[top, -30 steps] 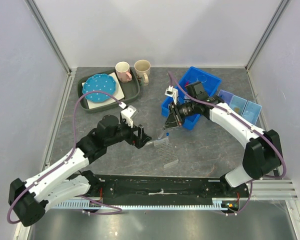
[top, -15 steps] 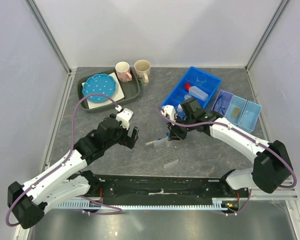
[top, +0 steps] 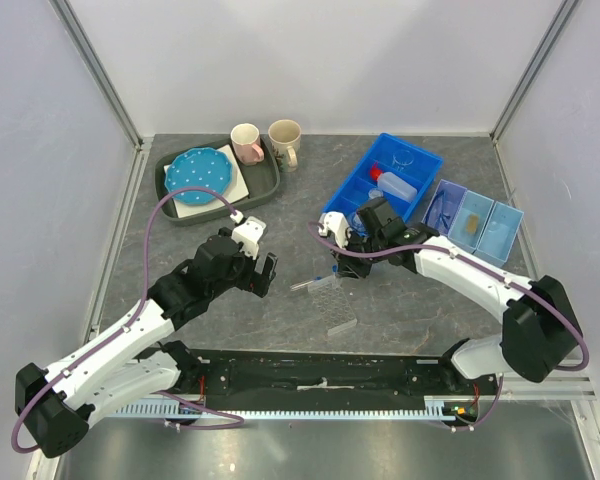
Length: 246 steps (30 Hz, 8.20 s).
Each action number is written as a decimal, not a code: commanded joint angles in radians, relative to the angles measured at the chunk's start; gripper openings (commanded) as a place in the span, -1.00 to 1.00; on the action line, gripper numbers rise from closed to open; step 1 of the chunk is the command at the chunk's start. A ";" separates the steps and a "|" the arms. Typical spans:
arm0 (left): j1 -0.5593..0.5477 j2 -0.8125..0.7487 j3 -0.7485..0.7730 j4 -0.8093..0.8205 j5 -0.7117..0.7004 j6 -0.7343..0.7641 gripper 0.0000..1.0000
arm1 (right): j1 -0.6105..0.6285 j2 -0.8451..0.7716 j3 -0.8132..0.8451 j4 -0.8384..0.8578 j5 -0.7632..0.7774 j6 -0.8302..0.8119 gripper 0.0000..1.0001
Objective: Organize the chemistry lab equipment
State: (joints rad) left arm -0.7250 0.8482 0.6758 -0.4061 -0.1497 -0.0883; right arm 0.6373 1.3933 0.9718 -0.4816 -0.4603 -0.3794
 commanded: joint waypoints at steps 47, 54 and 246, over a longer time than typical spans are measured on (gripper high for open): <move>-0.001 0.409 0.145 -0.036 0.344 0.450 0.57 | -0.269 -0.224 -0.019 -0.134 -0.257 -0.197 0.81; -0.016 0.594 0.188 0.036 0.318 0.516 0.49 | -0.419 -0.113 -0.047 -0.061 -0.442 -0.141 0.96; -0.070 0.017 0.002 -0.036 -0.152 0.252 0.64 | 0.148 0.167 0.214 -0.414 0.175 -0.348 0.04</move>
State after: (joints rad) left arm -0.7959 0.8871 0.6804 -0.4629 -0.2840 0.1299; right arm 0.7815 1.5944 1.1469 -0.8635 -0.2630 -0.7204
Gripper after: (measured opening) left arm 0.820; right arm 0.495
